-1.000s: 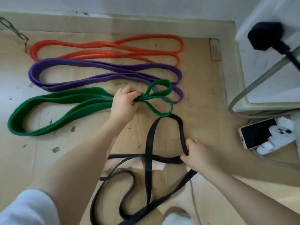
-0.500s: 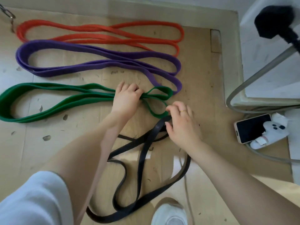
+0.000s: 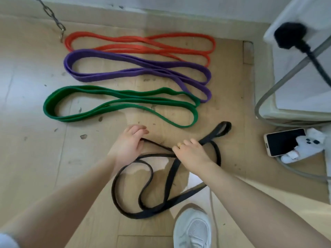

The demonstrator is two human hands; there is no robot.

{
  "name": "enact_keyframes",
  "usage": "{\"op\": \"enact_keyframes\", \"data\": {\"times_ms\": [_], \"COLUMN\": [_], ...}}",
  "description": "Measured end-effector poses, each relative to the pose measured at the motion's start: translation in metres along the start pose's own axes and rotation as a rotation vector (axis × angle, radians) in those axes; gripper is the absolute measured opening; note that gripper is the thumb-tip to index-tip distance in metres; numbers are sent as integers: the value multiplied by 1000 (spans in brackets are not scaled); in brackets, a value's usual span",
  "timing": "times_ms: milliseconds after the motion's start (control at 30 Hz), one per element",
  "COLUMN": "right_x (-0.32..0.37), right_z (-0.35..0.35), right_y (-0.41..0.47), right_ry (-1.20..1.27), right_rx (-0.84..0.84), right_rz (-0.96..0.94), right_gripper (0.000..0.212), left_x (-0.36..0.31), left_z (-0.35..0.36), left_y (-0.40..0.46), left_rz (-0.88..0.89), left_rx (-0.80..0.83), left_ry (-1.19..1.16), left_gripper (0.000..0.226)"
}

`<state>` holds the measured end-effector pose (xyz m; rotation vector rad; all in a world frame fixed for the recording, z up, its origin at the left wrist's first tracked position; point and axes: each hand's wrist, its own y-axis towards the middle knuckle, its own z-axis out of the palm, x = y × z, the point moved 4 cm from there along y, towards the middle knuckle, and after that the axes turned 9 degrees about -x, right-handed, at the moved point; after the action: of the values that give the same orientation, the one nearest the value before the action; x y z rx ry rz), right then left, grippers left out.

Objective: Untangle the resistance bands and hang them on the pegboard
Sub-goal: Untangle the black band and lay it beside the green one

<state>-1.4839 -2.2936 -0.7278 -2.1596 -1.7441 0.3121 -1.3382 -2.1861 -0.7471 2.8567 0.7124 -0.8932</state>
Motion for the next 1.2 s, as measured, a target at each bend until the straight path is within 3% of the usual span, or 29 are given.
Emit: {"op": "enact_keyframes", "data": {"times_ms": [67,167,200,333,467,567,667,833,933,1000,1100,1200], "right_x": [9,20,24,42,58,73,96,124,132,138,141,140], "right_z": [-9,-49,-66,-143,-217,-261,-299,-362,-393,-411,-425,-428], "right_y": [-17,-45,-54,-91,-135,-174,-209,-251,-267,-276,-286,-290], "right_ry": [76,195,246,400,520,590,786,1107,1232,1177,1126,1191], "right_rx": [71,-1,-24,-198,-293,-306,-370,-600,-762,-878,-936,-903], "right_rz": [25,46,55,65,9,-26,-39,-53,7,41,108,166], "right_gripper": [27,29,30,32,42,34,19,6,12,16,18,18], "left_x": [-17,-62,-78,-132,-164,-191,-215,-243,-252,-247,-214,-165], "left_z": [-7,-23,-32,-86,-163,-216,-255,-316,-351,-370,-372,-349], "left_y": [-20,-48,-55,-82,-123,-155,-183,-223,-242,-249,-246,-242], "left_rz": [-46,10,16,-24,-39,82,146,141,156,149,-29,-301], "left_rx": [130,329,329,51,-180,-296,-364,-562,-711,-800,-831,-703], "left_ry": [-90,-189,-226,-345,-428,-333,-370,-725,-807,-790,-613,-428], "left_gripper": [44,85,88,59,45,35,34,19,24,26,20,25]}}
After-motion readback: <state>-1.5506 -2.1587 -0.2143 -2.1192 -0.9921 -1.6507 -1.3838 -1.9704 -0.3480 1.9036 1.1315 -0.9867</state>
